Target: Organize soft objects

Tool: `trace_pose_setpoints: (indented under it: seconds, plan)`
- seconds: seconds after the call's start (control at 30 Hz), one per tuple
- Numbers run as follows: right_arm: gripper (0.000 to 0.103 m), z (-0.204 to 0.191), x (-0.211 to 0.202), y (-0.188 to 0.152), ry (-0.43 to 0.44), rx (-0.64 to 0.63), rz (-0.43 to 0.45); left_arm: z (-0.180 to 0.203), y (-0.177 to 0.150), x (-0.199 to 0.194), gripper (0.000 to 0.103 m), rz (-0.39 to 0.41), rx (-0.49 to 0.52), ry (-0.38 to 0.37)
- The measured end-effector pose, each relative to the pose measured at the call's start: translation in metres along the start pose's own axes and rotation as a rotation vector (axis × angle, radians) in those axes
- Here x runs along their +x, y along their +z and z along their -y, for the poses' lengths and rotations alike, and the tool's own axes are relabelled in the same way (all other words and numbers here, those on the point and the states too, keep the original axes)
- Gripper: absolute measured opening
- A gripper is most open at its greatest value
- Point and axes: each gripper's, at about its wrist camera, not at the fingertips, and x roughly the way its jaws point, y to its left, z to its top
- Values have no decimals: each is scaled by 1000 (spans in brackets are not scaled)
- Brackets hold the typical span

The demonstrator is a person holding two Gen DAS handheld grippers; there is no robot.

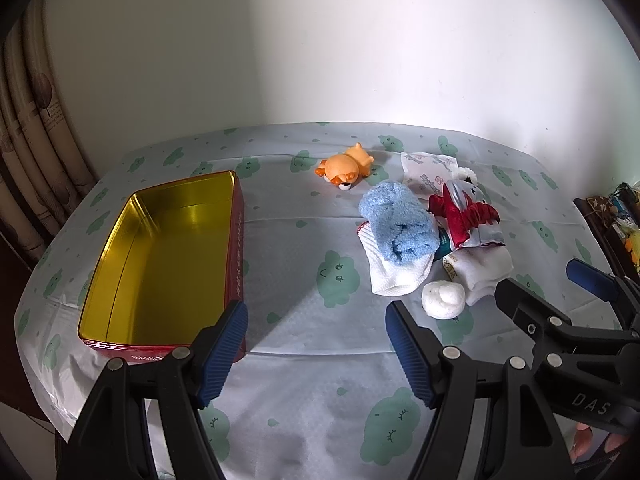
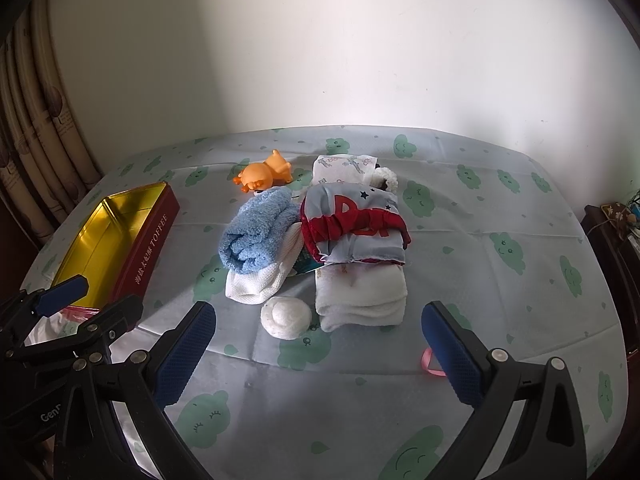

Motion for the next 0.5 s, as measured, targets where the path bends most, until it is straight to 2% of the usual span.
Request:
trace_pose_setpoints:
  seconds: [0.5]
  plan:
    - [102,3,2,0,4,19,2,-1,-1,1,73,-7,-3,5]
